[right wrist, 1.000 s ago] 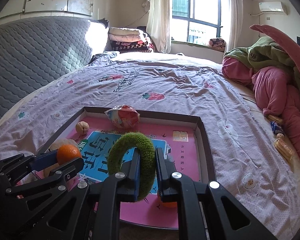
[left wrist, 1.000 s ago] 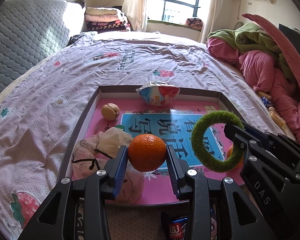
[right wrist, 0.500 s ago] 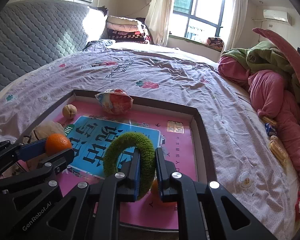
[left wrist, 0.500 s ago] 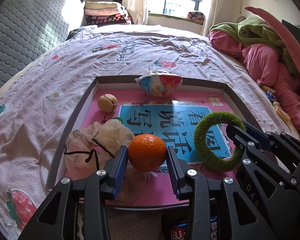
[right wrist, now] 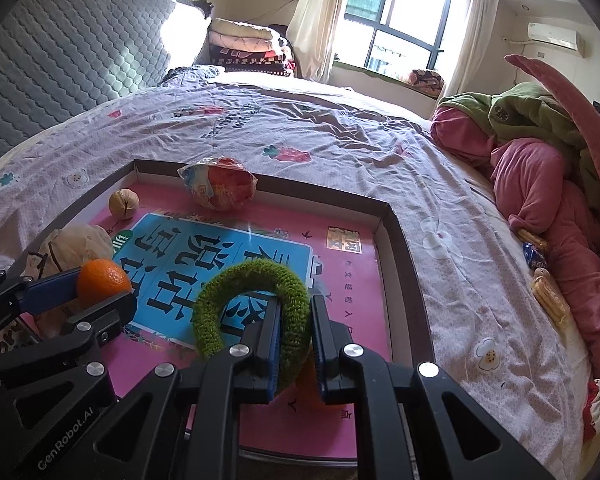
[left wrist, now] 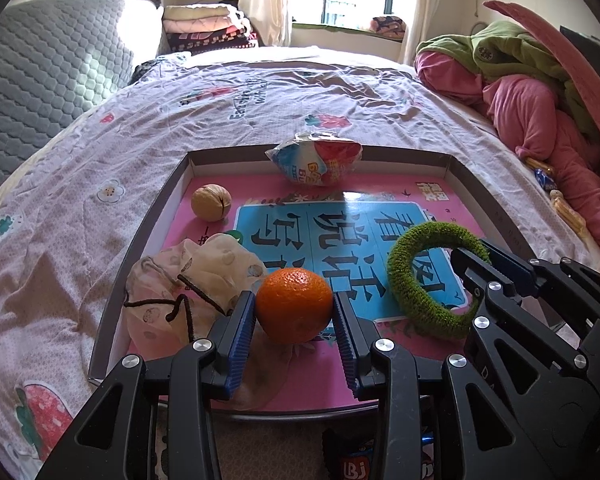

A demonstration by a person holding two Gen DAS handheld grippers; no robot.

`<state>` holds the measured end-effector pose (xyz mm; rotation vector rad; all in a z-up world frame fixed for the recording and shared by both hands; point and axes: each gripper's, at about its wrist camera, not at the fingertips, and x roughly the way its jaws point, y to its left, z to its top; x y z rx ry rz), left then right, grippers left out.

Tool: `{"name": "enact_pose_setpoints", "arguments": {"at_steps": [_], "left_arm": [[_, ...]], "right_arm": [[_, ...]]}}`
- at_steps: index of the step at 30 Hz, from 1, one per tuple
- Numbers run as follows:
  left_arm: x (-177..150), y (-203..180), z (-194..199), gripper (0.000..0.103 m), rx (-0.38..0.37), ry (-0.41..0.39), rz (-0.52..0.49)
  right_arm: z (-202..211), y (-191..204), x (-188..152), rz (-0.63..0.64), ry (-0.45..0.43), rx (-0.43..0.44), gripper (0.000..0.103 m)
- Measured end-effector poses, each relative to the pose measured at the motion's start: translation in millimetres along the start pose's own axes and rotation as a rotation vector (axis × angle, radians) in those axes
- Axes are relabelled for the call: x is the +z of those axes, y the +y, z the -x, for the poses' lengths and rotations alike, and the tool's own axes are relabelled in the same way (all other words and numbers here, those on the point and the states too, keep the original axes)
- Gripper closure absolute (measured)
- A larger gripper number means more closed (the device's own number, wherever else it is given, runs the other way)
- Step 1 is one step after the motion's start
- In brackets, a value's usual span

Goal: Organize objects
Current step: 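Lower and open left gripper on the mandarin in the tray while right gripper releases the green ring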

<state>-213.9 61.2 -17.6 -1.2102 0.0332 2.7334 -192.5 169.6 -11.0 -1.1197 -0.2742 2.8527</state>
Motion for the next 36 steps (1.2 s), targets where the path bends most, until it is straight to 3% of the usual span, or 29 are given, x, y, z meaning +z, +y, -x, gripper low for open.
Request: {"name": "enact_pose_setpoints", "arguments": {"at_steps": [20,31,36], "left_arm": [[-3.2,-3.0,3.4,0.063,0.01,0.001,-0.05],[-5.8,-6.0,3.2,0.061,-0.042,0.021,-0.061],[-5.7,-5.7,4.1,0.052,-0.074,0.027,-0.044]], "right_arm": [[1.4,-2.3,-0.7,0.008,-0.006,0.005,0.087],[9.4,-15.9,0.0,-0.031,-0.02,0.006,0.072],[14.6,-21.1,1.7,-0.049,-0.034,0.005,0.07]]}}
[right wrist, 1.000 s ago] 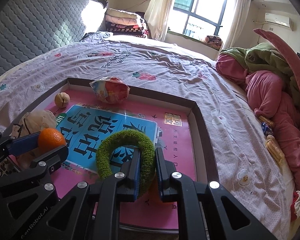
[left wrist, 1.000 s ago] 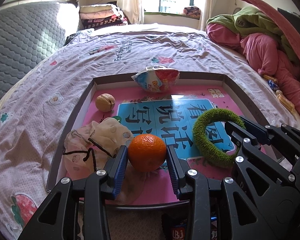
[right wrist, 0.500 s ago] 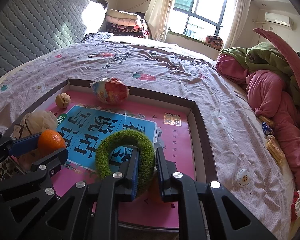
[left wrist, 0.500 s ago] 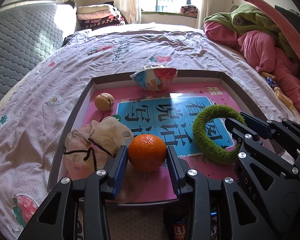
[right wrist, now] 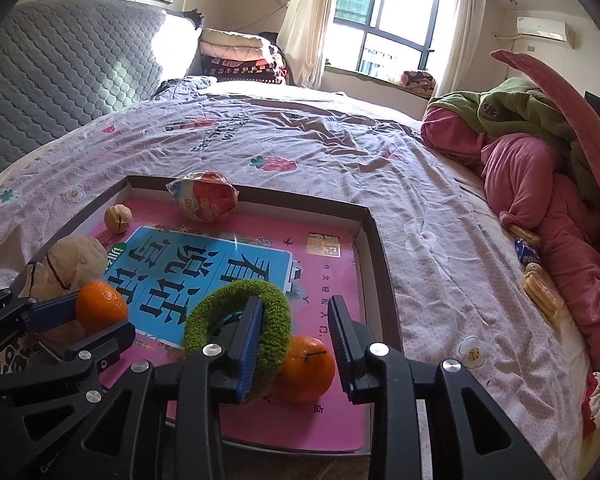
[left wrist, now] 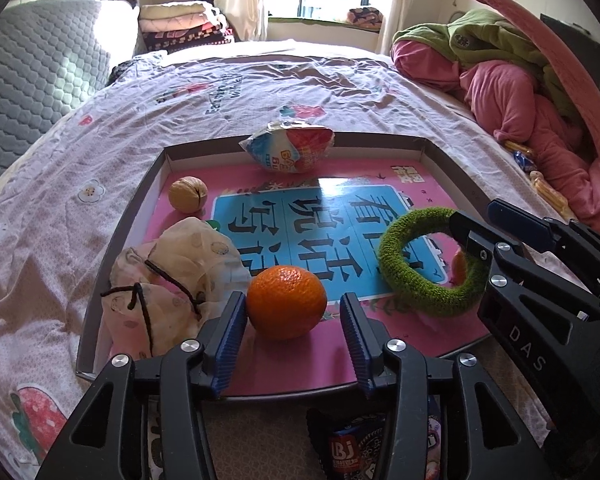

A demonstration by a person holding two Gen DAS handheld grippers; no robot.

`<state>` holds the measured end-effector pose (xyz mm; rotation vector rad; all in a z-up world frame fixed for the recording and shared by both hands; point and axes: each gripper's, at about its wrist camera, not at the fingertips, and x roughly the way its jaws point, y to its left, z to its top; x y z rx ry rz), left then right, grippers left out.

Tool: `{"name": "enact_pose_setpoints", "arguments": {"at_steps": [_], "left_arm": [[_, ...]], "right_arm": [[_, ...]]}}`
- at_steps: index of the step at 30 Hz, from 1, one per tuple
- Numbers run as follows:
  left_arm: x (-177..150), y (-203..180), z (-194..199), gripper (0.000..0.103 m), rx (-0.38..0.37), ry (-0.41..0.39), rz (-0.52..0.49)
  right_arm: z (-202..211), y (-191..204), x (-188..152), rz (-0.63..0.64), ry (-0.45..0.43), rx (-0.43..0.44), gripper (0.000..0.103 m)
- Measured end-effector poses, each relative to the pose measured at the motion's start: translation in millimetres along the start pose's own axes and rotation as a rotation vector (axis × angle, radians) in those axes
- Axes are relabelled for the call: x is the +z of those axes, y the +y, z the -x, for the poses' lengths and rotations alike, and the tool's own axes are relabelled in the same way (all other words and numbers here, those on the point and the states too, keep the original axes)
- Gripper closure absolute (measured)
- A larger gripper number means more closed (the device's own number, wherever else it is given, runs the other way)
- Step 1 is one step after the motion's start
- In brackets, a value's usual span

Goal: Organize objects
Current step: 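Lower and open left gripper on the mandarin in the tray while right gripper releases the green ring, then withdraw both open grippers from the tray toward the items beside it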

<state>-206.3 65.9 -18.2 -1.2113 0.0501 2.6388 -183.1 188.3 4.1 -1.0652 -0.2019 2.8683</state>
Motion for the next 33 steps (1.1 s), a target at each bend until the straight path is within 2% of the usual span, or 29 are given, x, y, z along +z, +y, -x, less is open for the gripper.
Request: {"name": "enact_pose_setpoints", "arguments": {"at_steps": [10,12,33], "left_arm": [[1.2,-1.9,13.0,0.048,-0.012,-0.03,-0.005],[0.8,-2.5,16.8,0.047,-0.011,-0.04,-0.012],[-3.7,11.4,56.2,0.046,-0.008,-0.109,0.008]], "right_arm": [[10.1,-4.6,2.6,-0.007,-0.03,0.008,0.065],[11.8,-6.0,2.8,-0.012,-0.033,0.011,0.061],[46.8,-8.8,3.2,-0.023,-0.102,0.046,0.05]]}}
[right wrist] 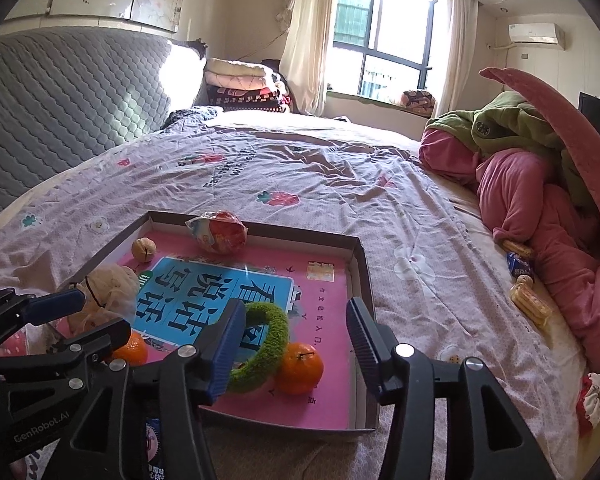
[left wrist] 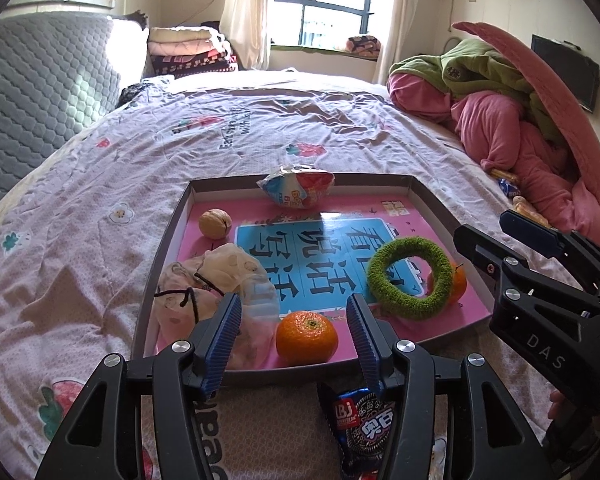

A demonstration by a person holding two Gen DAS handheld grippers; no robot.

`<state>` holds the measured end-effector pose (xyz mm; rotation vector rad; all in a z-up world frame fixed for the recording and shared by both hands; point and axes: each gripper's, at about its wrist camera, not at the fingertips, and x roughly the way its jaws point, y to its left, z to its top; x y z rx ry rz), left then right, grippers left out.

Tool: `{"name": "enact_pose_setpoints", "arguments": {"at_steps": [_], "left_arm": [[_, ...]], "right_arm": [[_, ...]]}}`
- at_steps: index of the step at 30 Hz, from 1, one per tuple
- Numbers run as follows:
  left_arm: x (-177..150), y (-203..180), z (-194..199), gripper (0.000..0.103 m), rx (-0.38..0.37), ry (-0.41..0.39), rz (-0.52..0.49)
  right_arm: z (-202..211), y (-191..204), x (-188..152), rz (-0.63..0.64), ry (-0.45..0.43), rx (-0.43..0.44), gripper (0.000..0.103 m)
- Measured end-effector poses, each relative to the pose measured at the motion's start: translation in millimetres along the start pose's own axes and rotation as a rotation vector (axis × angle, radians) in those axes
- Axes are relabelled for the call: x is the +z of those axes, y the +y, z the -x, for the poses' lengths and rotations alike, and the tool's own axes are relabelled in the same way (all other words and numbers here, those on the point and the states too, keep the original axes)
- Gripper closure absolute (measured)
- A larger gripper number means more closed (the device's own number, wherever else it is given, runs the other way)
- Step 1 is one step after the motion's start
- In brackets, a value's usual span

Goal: Organize objects
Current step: 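Withdraw both open grippers from the tray toward the items beside it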

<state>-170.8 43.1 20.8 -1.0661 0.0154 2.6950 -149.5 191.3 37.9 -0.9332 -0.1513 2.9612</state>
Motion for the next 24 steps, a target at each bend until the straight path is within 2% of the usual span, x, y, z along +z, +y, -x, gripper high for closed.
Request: {"name": "enact_pose_setpoints", "arguments": {"at_steps": [8,14,20,24], "left_arm": [[-8.1,-0.4,11.8,0.046,-0.005,-0.001,-0.006],[-14.9,-0.5,17.2,0.046,0.013,0.002,-0.026],[-20.2,6.6,20.2,0.046,-0.017,0.023,0.001],[-24.4,4.1,22.2,0.046,-0.017,0.026,-0.015]], "right_arm": [[26.0,0.7,-1.6,-0.015,-0.044,0.055,0.04],[45.1,4.4,-7.1,-0.004,-0.056,0.091,0.038],[61.0,10.0,-14.8,0.008,-0.065,0.122,0.036],[69.8,11.5,-19.1,0.016,-0.075,0.134,0.031]]}}
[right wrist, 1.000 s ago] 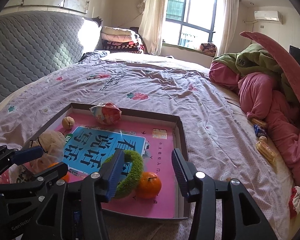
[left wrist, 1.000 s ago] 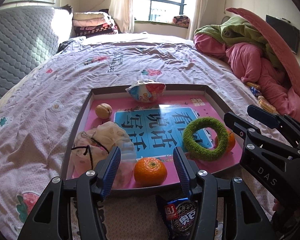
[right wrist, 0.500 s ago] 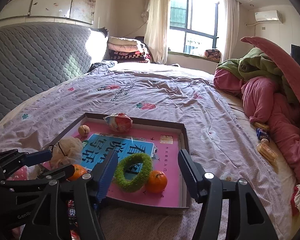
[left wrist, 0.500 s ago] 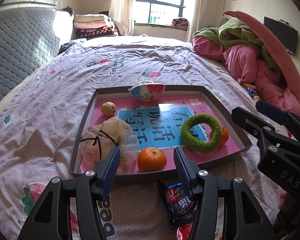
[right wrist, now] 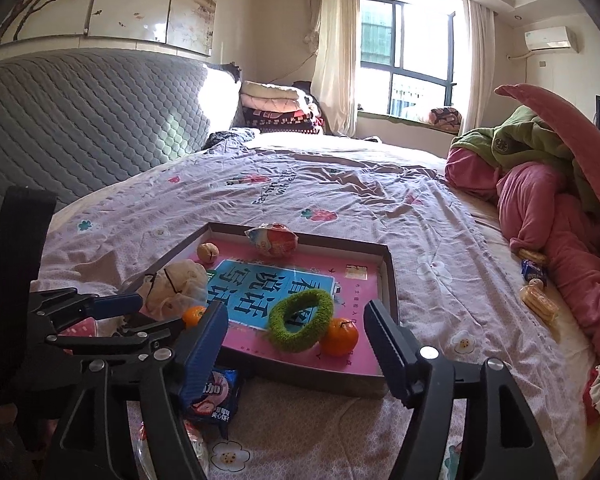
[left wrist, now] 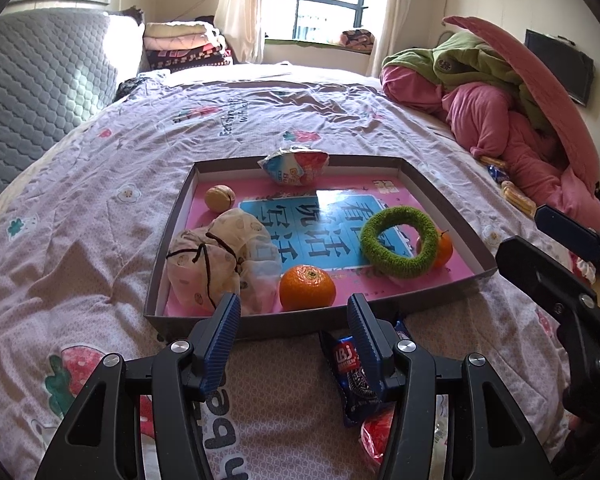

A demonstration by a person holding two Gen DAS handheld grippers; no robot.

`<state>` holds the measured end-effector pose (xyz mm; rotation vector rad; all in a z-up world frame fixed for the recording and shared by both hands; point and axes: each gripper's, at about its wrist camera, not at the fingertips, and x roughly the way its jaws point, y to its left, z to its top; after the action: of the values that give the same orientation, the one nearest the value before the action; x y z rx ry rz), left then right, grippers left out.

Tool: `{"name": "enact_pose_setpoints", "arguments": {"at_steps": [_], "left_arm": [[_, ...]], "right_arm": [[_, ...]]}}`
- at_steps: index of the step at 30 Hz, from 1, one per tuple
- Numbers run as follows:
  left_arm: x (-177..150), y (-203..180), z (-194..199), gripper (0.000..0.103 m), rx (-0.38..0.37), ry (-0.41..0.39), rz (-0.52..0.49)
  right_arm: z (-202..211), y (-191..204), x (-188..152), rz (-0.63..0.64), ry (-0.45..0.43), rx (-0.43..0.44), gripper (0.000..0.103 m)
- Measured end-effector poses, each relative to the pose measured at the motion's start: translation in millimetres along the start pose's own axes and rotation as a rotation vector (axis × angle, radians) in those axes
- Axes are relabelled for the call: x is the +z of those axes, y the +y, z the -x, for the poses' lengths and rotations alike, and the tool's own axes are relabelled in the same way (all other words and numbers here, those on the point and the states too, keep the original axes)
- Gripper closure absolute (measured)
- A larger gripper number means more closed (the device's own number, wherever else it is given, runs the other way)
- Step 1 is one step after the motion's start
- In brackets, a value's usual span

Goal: Organize objects
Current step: 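Withdraw both open grippers from the tray toward the items beside it, then move left gripper to the blue cookie pack while right gripper moves to the wrapped bun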

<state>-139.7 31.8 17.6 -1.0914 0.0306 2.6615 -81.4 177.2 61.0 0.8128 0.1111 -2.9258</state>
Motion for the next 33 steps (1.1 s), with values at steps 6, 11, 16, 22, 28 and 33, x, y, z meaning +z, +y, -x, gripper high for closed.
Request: {"name": "enact_pose_setpoints", "arguments": {"at_steps": [6,11,16,22,28,33], "left_arm": [[-2.3,-0.3,2.9,0.046,0.005,-0.001,-0.015],[-2.8,2.0,4.6,0.046,0.005,-0.004,-0.009],[-3.7,0.7,5.4,0.046,-0.001,0.001,-0.018],[-6.9,-5.5,6.0,0.046,-0.005,0.008,-0.039],[-7.9,-9.5,4.9,0.046,-0.03,0.022,-0.037],[-8.9,-14.7,1.7,0.046,-0.048,0.042,-0.036]], "right_arm": [[10.5,2.9,-9.7,-0.006,0.004,0.024,0.028],[22.5,9.6,-23.4,0.003,0.014,0.05,0.025],[30.4,16.5,-35.8,0.015,0.034,0.079,0.025],[35.1,23.9,-47.0,0.032,0.052,0.096,0.024],[36.4,31.4,-57.7,0.047,0.075,0.117,0.024],[35.7,36.4,-64.0,0.061,0.091,0.126,0.024]]}}
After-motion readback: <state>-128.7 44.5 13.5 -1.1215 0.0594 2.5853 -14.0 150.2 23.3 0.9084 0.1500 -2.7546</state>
